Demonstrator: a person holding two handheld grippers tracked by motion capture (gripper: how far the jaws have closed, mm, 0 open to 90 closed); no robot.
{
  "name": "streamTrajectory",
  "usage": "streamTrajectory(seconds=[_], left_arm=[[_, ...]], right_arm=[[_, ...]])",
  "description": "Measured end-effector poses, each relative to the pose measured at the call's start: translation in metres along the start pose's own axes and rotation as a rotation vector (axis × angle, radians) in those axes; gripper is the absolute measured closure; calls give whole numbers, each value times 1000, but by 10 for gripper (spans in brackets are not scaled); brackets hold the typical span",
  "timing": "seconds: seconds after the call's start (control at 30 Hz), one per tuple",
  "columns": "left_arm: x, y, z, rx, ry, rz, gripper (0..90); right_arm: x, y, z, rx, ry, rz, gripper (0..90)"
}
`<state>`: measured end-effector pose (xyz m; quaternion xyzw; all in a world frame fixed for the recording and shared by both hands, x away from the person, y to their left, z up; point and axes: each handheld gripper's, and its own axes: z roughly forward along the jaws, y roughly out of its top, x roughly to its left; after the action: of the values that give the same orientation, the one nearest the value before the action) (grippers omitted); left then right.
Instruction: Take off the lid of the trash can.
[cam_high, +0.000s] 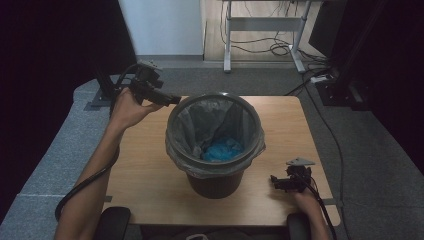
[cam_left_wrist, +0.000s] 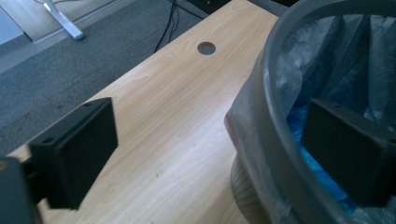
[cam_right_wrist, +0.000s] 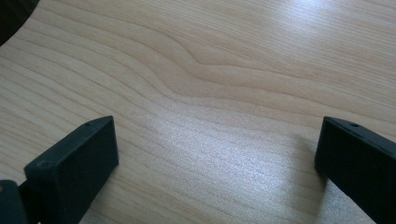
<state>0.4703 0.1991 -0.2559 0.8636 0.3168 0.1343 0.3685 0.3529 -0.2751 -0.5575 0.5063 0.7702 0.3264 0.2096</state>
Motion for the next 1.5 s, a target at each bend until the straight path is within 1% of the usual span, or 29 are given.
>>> streamTrajectory(seconds=[0.07,0.1,0.23,0.37,0.43,0.53,0.6,0.67,0.77,0.8,0.87,0.93,1.0,1.03,1.1,1.2,1.27,1.43,1.5], left_arm=[[-2,3,5,9,-12,8,151],[-3,4,8,16,-12,10,142],[-6,6,17,39,-17,27,172],[-7,8,22,53,-14,22,239],[-8,9,24,61,-35,21,322],[-10,10,27,76,-57,31,424],[-13,10,30,93,-59,46,466],[-16,11,32,100,-64,53,529],[-18,12,34,103,-67,53,585],[-19,12,34,102,-79,56,623],[-19,13,34,101,-101,48,702],[-20,14,34,107,-101,44,748],[-21,15,34,110,-98,42,760],[-22,16,34,113,-90,38,765],[-22,18,33,117,-95,21,770],[-20,20,29,104,-107,2,771],[-20,20,27,95,-113,-6,771],[-18,21,22,91,-113,-18,776],[-14,19,21,92,-125,-42,781]], right_arm=[[0,0,0,0,0,0,0],[0,0,0,0,0,0,0],[0,0,0,0,0,0,0],[0,0,0,0,0,0,0],[0,0,0,0,0,0,0],[0,0,0,0,0,0,0],[0,0,0,0,0,0,0],[0,0,0,0,0,0,0],[0,0,0,0,0,-1,0],[0,0,0,0,0,0,0],[0,0,0,0,0,0,0],[0,0,0,0,0,0,0],[0,0,0,0,0,0,0],[0,0,0,0,0,0,0],[0,0,0,0,0,0,0],[0,0,0,0,0,0,0],[0,0,0,0,0,0,0],[0,0,0,0,0,-1,0],[0,0,0,0,0,0,0]])
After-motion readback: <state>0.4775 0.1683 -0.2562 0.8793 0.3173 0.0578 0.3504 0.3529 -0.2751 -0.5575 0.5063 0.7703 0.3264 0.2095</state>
